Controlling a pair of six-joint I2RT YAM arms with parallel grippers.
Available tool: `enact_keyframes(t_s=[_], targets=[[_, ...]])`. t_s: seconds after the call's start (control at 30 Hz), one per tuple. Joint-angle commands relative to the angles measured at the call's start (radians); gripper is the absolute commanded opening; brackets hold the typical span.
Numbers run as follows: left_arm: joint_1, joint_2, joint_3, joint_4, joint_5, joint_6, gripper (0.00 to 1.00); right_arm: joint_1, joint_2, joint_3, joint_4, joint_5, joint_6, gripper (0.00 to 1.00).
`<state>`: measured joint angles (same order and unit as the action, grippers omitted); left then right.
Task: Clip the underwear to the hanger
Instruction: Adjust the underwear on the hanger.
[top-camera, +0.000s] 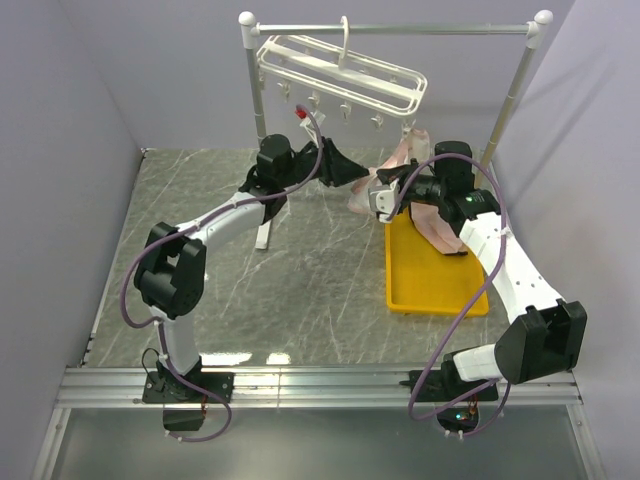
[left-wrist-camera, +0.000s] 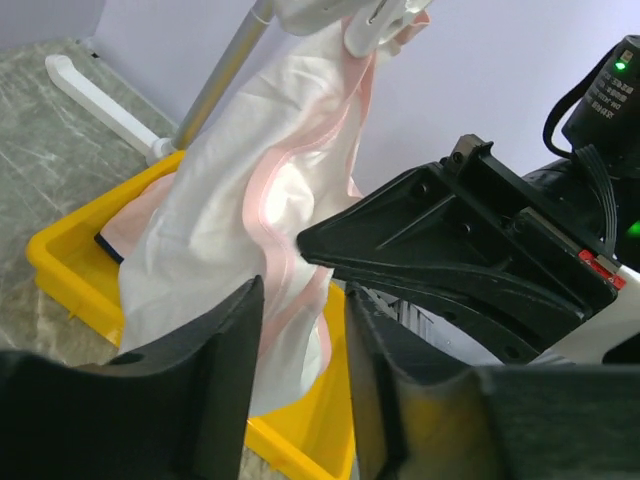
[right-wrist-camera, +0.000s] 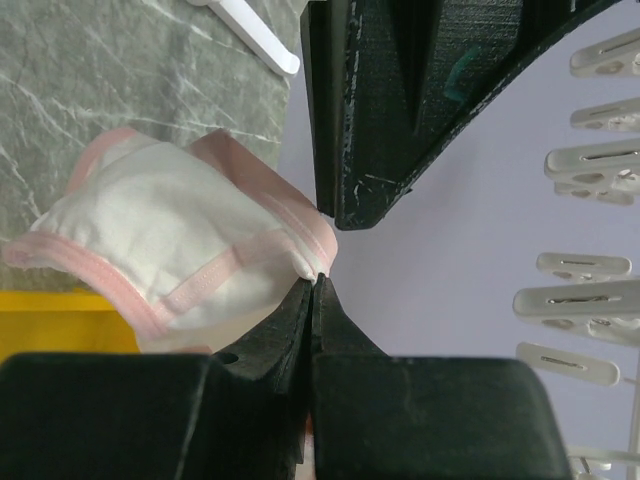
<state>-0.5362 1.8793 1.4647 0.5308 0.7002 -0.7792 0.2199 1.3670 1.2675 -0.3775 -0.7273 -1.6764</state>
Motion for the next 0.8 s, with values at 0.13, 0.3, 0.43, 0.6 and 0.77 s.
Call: enact_keyframes(t_s=[0.13,0.3,0.43,0.6,0.77], targets=[[-0.010,0.012,0.042,-0.012,-0.030,0.043,0.48,-0.017,-0.042,0.017,0.019,-0.050,0.001,0.00],[-0.011,0.021,0.049,-0.041,-0.041,0.046,0.47,-0.022,-0.048,0.010,0.026,-0.055,0.004,0.00],[-0.011,0.041,0.063,-0.034,0.002,0.035,0.33,-0.022,-0.048,0.010,0.035,-0.057,0.014,0.00],[-0.013,0.050,0.068,-0.018,0.022,0.015,0.00,-0.022,-0.052,0.004,0.061,-0.052,0.038,0.00],[-0.004,0.043,0.063,-0.098,-0.050,0.032,0.00,-0.025,-0.060,-0.016,0.097,-0.043,0.063,0.00]])
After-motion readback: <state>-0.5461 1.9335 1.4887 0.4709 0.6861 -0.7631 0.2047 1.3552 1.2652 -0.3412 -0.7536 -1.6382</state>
